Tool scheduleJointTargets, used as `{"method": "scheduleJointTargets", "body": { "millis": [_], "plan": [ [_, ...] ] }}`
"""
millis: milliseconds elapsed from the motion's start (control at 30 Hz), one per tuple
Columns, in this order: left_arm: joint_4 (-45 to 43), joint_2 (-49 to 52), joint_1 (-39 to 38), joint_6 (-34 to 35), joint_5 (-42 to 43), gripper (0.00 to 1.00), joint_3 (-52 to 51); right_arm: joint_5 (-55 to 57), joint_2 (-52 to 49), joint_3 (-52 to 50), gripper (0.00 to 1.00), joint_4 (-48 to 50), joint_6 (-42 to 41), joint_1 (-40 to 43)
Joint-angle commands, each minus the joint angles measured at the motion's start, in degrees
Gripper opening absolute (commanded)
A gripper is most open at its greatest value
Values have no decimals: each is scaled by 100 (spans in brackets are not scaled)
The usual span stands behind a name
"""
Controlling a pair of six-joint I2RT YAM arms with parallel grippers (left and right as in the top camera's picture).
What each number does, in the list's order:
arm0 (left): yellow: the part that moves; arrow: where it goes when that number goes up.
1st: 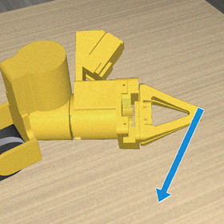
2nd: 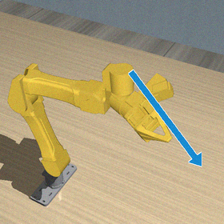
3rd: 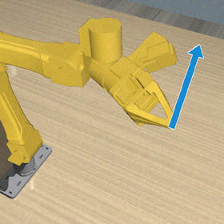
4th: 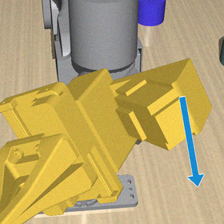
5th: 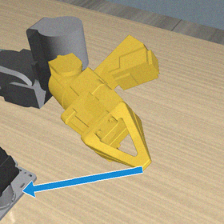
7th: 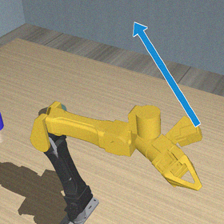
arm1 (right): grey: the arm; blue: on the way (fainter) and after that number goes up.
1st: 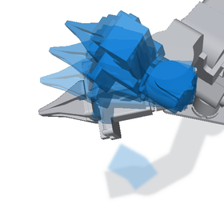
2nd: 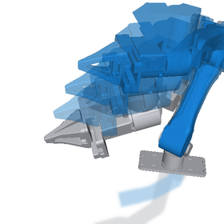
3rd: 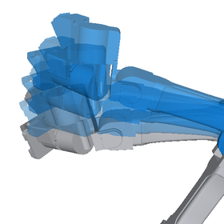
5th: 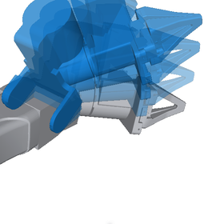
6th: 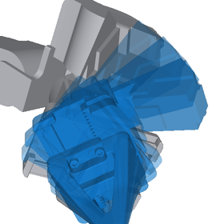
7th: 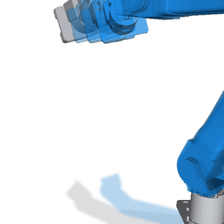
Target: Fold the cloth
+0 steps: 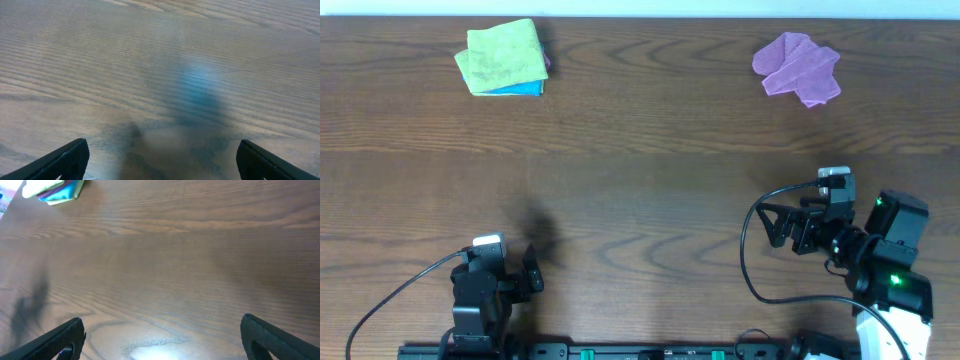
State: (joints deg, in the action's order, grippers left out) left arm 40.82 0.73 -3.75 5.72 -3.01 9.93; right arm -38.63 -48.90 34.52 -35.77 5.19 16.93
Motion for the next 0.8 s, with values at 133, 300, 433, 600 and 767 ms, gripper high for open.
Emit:
{"method": "scheduleJointTargets", "body": {
  "millis": [133, 300, 433, 600, 767],
  "plan": [
    [114, -52, 37, -103, -17, 96, -70, -61, 15, -20, 99, -44, -44, 31],
    [114, -52, 37, -103, -17, 95, -70, 435, 229, -39, 99, -127, -44, -11],
    [114, -52, 37, -103, -17, 95, -70, 970, 739, -262, 99, -105, 48, -195],
    [114, -52, 37, -105, -17, 95, -70, 1646, 1976, -1093, 99, 168, 264, -686],
    [114, -52, 37, -105, -17, 95, -70, 1895, 3307, -1836, 99, 168, 549, -1078]
  ]
}}
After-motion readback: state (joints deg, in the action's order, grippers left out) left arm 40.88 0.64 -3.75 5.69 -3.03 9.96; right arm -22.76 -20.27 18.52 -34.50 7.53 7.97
